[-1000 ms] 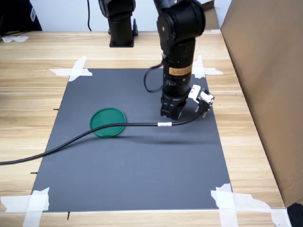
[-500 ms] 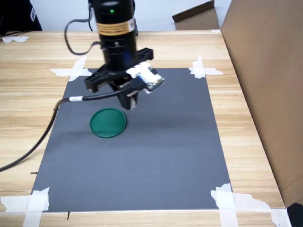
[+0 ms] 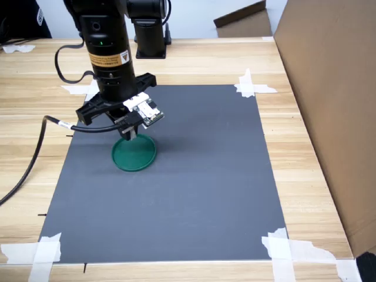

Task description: Grasp a white terminal and put it in the green lid.

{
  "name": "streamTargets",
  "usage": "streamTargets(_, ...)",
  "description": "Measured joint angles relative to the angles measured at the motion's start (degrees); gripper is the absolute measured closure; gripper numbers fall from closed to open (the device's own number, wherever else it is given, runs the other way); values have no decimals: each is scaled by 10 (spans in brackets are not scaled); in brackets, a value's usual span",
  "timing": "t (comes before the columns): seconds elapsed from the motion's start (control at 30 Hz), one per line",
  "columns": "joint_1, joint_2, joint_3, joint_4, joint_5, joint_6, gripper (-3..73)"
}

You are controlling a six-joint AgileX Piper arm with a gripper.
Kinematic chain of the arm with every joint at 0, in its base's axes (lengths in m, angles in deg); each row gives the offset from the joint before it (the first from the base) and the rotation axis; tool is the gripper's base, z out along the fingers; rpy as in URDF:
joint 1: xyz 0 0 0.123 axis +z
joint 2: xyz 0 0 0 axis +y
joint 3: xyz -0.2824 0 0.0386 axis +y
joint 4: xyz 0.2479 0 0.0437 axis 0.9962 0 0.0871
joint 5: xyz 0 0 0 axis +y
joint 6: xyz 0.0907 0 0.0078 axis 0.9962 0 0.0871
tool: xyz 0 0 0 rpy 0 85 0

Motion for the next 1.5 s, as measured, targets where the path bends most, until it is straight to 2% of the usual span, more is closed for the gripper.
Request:
streamTargets(0.17, 0, 2, 22, -12, -32, 12, 603)
streamTargets(0.63, 0, 61, 23, -6, -33, 13, 603)
streamTargets(0.8, 0, 64, 16, -10, -34, 40, 595)
streamTargets(0.9, 0, 64, 0, -10, -28, 68, 554)
streamTargets(0.97, 0, 64, -18, -12, -19, 82, 464)
streamTargets(1.03, 0, 65, -27, -15, 6, 84, 311)
streamTargets(1.17, 0, 63, -27, -15, 25, 84, 217)
streamTargets(1.4, 0, -5, -27, 26, 16, 34, 189)
streamTargets(1.43, -1, -18, -27, 39, 13, 25, 189)
streamTargets(1.5, -1, -52, -27, 87, 1, 16, 225)
